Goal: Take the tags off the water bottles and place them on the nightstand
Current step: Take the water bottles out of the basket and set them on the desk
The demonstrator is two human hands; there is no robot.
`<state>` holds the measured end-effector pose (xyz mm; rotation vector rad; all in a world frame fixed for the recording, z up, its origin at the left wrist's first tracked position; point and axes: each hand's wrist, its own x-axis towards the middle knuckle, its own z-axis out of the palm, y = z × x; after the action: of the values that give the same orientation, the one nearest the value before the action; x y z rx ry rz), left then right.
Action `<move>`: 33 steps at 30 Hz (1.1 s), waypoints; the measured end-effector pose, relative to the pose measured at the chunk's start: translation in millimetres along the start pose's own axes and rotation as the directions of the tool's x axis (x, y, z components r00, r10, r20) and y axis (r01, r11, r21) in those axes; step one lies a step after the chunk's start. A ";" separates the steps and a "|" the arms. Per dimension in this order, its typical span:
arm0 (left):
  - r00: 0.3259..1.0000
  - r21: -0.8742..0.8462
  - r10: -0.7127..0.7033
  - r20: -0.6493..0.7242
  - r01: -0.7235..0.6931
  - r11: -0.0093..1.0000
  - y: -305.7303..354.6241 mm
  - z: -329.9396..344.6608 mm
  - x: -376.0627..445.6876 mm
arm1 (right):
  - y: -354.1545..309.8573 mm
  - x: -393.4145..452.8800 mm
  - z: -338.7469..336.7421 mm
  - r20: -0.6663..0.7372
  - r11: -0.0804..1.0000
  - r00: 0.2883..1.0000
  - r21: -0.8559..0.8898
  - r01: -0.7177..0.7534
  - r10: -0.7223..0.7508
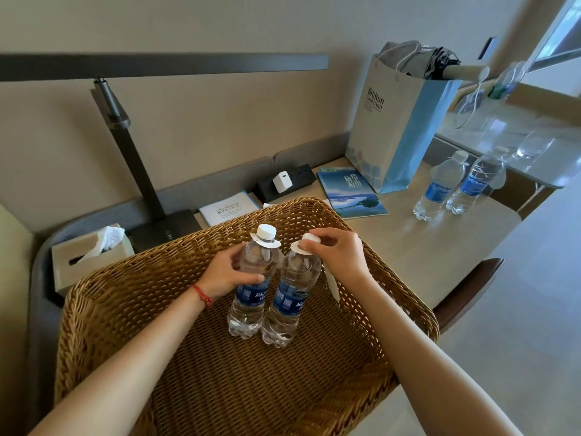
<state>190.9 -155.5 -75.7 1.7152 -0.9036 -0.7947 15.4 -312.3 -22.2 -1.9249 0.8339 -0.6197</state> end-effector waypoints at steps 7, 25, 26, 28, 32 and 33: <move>0.997 0.013 0.030 -0.066 -0.030 0.999 9.8 -3.8 -3.1 | -10.8 -4.6 9.1 -0.040 0.998 0.998 -0.014 0.054 -0.055; 0.972 -0.065 0.147 -0.183 -0.161 0.985 66.9 -17.7 8.2 | -63.2 17.9 -32.7 -0.110 0.957 0.951 -0.020 0.289 -0.289; 0.970 -0.066 0.158 -0.186 -0.173 0.983 72.5 -16.5 8.8 | -67.5 18.8 -36.8 -0.130 0.952 0.943 -0.035 0.305 -0.307; 0.967 -0.076 0.171 -0.190 -0.188 0.979 83.4 -14.4 9.9 | -75.6 20.4 -45.8 -0.164 0.942 0.928 -0.058 0.330 -0.335; 0.962 -0.088 0.203 -0.183 -0.222 0.971 104.8 -8.1 12.5 | -89.6 23.0 -66.9 -0.218 0.930 0.904 -0.065 0.362 -0.367; 0.960 -0.085 0.210 -0.188 -0.228 0.970 110.7 -5.4 13.5 | -92.9 23.1 -72.8 -0.228 0.928 0.900 -0.060 0.368 -0.372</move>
<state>180.0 -189.1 30.2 1.5352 -0.8942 -0.5234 6.7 -337.3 95.2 -2.0682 0.6158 -1.0926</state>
